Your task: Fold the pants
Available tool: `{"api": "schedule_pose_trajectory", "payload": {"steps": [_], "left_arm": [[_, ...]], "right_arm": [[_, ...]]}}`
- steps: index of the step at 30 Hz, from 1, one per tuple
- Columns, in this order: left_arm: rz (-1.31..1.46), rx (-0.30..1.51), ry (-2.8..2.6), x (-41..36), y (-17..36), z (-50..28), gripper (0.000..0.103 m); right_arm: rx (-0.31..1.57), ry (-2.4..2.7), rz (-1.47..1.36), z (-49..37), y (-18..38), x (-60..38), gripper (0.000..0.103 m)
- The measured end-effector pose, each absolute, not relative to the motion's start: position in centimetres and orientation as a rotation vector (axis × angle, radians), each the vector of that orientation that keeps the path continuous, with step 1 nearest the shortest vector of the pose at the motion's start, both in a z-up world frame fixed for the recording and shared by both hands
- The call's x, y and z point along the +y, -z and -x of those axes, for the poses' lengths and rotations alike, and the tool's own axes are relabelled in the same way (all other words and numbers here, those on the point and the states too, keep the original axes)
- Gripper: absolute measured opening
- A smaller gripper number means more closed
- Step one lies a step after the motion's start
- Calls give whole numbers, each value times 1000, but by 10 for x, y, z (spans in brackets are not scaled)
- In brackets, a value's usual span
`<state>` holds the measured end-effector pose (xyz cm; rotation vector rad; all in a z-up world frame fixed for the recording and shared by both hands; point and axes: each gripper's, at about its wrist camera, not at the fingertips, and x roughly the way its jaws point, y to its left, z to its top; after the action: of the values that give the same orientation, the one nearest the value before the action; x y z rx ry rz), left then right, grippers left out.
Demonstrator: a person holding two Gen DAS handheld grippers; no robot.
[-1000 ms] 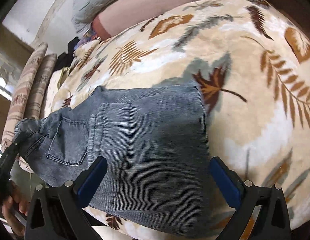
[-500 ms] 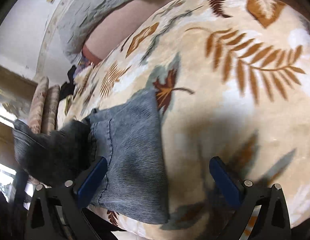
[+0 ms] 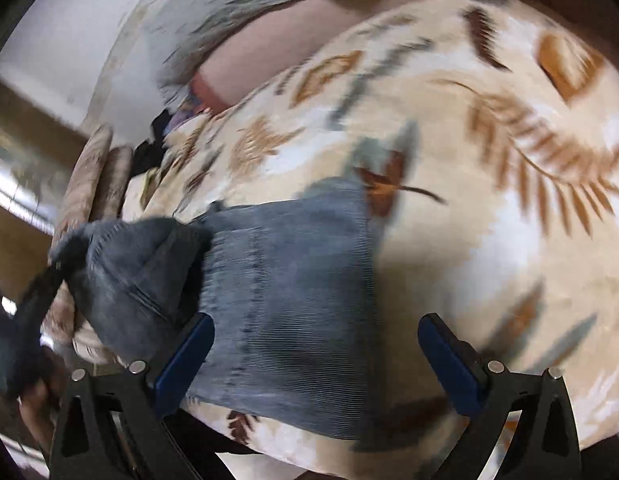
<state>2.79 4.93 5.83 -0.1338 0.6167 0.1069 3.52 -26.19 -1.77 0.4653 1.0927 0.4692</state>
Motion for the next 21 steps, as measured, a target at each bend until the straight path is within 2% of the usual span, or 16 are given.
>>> {"api": "schedule_pose_trajectory", "payload": {"steps": [3, 6, 10, 12, 13, 14, 15, 16, 17, 18, 20, 21], "left_arm": [[162, 617, -152, 71, -60, -27, 9], [77, 604, -82, 33, -66, -27, 9], [-97, 595, 87, -73, -81, -25, 9], [-308, 662, 215, -155, -56, -16, 10], [-394, 708, 259, -179, -39, -14, 5], [-460, 814, 317, -205, -1, -13, 11], [-474, 902, 363, -213, 21, -14, 20], [-453, 1037, 414, -217, 53, -16, 32], [-444, 1026, 411, -216, 61, -14, 32], [-452, 955, 419, -214, 61, -6, 36], [-440, 924, 448, -209, 57, 0, 49], [-402, 907, 467, -201, 51, 1, 58]], "right_arm": [[1092, -482, -463, -32, 15, -254, 103], [1094, -450, -510, -28, 20, -267, 103], [1082, -401, -571, -19, 26, -300, 103], [1075, -364, -607, -11, 32, -323, 103], [1075, -345, -625, -8, 35, -332, 103], [1081, -299, -639, -5, 40, -345, 99], [1089, -263, -665, -3, 46, -360, 99], [1098, -236, -678, -1, 50, -370, 96], [1112, -202, -682, 2, 55, -382, 96], [1101, -213, -707, 4, 57, -389, 96], [1091, -205, -727, 6, 60, -398, 96], [1091, -198, -718, 6, 60, -398, 96]]}}
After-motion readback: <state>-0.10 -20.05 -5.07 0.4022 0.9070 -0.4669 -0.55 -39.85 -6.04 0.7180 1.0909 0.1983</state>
